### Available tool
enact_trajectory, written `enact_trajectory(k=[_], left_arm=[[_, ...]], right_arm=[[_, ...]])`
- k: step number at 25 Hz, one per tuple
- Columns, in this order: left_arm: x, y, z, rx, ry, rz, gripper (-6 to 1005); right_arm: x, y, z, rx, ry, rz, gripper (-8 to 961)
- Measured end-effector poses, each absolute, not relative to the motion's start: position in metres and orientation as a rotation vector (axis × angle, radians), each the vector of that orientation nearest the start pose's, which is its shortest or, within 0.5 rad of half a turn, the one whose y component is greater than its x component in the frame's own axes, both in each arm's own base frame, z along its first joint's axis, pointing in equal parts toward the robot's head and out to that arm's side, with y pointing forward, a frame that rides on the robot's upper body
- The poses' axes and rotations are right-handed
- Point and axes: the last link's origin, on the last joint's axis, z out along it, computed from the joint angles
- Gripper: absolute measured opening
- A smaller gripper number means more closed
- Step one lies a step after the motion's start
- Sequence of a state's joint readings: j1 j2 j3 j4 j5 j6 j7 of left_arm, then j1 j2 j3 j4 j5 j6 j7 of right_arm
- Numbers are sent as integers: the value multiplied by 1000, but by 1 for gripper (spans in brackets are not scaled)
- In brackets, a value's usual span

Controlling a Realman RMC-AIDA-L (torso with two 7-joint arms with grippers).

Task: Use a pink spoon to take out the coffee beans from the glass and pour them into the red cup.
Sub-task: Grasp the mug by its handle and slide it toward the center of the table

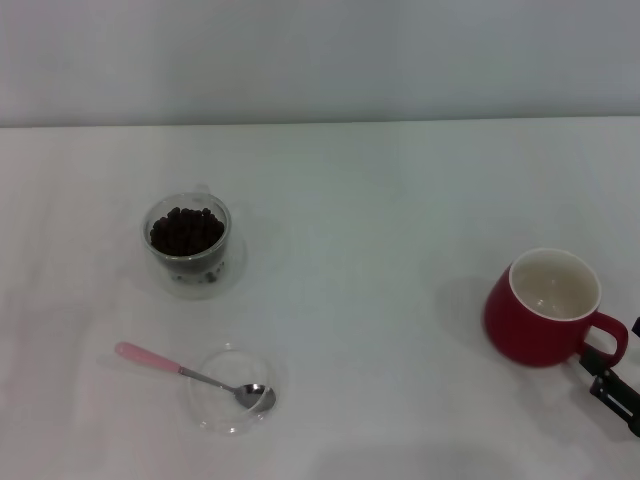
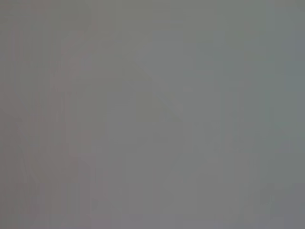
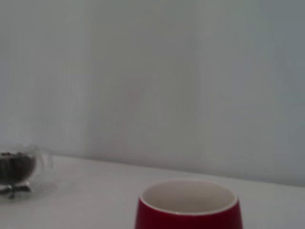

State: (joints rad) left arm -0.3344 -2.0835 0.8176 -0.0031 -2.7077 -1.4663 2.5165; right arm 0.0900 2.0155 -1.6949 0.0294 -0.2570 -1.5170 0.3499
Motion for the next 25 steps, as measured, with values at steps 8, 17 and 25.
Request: enact_trajectory(k=[8, 17, 25], left_arm=[[-373, 272, 43, -1216, -754, -1054, 683], [-369, 283, 41, -1230, -765, -1053, 684], [-367, 286, 40, -1236, -765, -1057, 683]], right_arm=[[407, 179, -17, -1900, 661, 533, 811], [412, 183, -10, -1841, 649, 508, 775], [412, 188, -6, -1816, 626, 498, 538]])
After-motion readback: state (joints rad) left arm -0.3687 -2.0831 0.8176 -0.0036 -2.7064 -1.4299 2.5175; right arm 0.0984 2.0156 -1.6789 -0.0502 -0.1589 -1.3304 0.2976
